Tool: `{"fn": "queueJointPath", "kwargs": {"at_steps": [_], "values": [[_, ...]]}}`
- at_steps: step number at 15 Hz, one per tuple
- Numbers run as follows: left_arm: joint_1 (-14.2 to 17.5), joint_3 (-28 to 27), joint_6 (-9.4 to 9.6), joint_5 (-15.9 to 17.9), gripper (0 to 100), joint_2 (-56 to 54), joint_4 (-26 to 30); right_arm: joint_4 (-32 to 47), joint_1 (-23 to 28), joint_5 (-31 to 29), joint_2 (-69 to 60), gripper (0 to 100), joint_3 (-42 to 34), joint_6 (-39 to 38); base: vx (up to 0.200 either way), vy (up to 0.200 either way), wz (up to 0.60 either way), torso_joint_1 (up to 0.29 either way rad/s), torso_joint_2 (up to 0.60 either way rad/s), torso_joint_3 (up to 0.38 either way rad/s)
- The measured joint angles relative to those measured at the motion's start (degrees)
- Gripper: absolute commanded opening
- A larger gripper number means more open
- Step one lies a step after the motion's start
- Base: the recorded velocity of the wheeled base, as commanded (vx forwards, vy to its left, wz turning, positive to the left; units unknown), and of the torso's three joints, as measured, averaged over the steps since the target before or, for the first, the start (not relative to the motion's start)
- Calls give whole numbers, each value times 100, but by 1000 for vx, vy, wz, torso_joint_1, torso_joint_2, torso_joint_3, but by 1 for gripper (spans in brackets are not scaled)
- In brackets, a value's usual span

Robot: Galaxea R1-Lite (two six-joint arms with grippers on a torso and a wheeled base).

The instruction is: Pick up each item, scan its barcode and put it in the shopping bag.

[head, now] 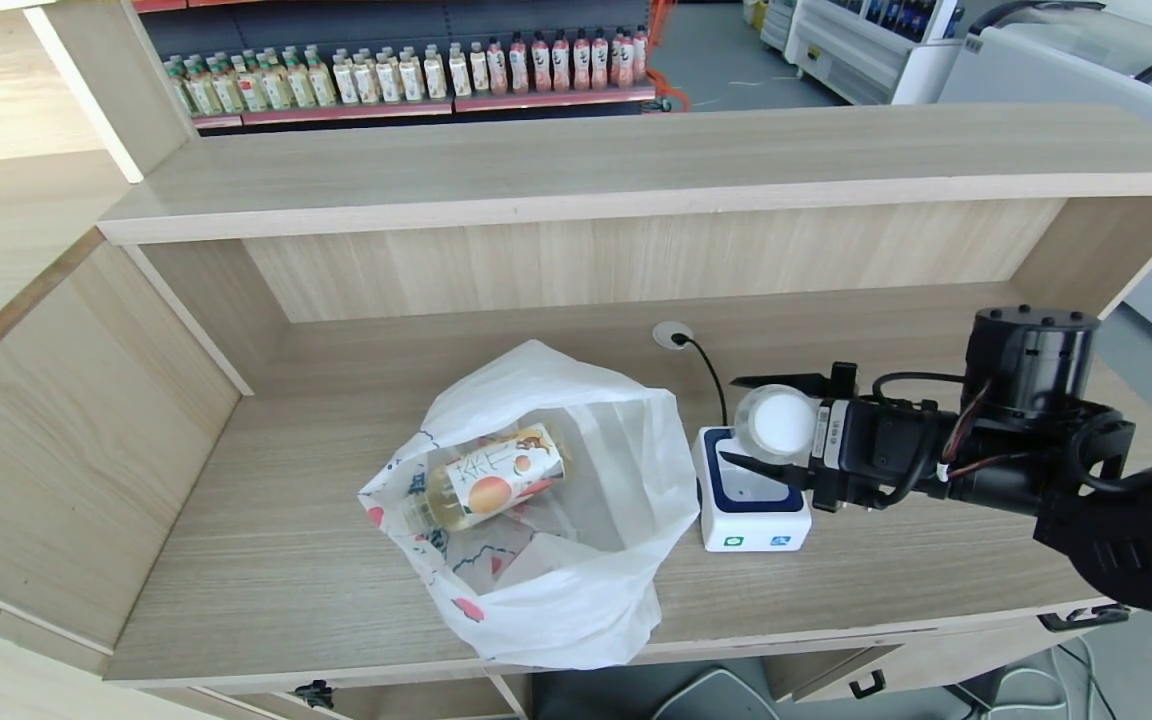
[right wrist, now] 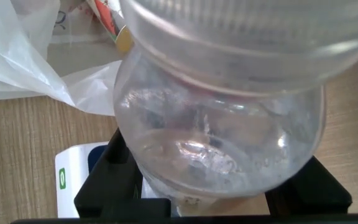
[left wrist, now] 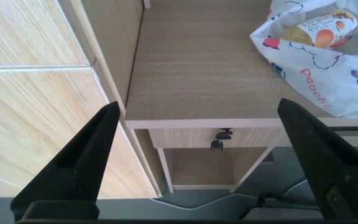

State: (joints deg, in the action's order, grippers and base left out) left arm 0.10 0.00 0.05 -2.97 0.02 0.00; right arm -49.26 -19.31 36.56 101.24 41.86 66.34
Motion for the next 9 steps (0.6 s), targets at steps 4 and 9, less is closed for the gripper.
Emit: {"fn": "queueJointPath", "kwargs": {"at_steps": [4, 9], "values": [[-2, 0, -2, 0, 100, 0, 0, -162, -4, 11, 201, 0, 13, 4, 0, 0, 0, 0, 0, 0], [-5, 0, -5, 0, 100, 0, 0, -307, -1, 63, 284, 0, -22, 4, 0, 0, 0, 0, 0, 0]]}}
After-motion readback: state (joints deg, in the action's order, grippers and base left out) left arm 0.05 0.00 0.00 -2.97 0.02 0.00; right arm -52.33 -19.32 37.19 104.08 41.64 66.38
